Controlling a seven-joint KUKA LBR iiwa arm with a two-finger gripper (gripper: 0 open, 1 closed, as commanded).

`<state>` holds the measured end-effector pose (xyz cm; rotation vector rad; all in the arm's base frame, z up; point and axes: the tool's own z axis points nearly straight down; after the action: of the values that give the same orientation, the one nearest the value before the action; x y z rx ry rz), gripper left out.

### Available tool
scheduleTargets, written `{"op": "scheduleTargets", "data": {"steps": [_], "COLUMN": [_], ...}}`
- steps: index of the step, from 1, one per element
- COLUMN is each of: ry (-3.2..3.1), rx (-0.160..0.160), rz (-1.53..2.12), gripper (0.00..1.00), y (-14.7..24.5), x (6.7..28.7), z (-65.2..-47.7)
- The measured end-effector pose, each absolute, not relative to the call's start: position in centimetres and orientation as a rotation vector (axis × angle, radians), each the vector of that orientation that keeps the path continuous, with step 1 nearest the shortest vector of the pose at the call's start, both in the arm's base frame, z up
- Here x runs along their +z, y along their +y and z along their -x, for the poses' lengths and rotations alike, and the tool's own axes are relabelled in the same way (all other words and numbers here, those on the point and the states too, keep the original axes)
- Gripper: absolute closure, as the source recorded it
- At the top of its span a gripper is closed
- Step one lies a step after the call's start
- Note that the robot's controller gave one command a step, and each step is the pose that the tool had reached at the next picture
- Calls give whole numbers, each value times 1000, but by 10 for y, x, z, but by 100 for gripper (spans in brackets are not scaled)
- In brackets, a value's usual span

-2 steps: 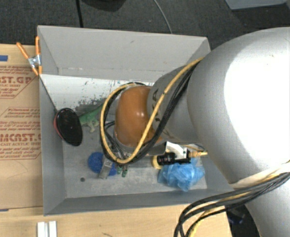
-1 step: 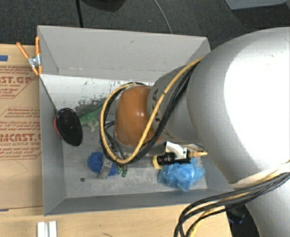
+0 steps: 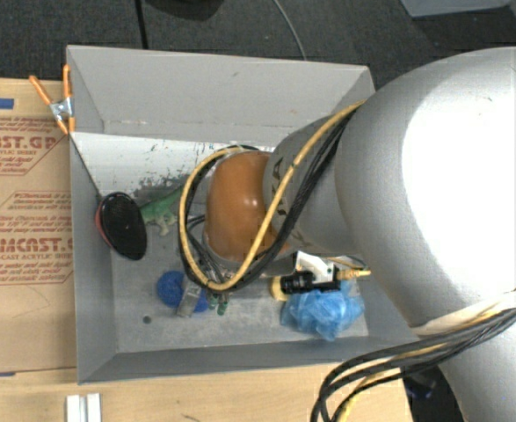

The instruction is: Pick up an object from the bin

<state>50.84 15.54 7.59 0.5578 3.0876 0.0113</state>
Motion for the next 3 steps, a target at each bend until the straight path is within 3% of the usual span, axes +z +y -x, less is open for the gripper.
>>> {"op": "scheduleTargets", "data": {"steps": [3], "ry": [3089], "rx": [12], "rz": [-557], "gripper": [100], "y": [156], "x": [102], "z": [-508]}}
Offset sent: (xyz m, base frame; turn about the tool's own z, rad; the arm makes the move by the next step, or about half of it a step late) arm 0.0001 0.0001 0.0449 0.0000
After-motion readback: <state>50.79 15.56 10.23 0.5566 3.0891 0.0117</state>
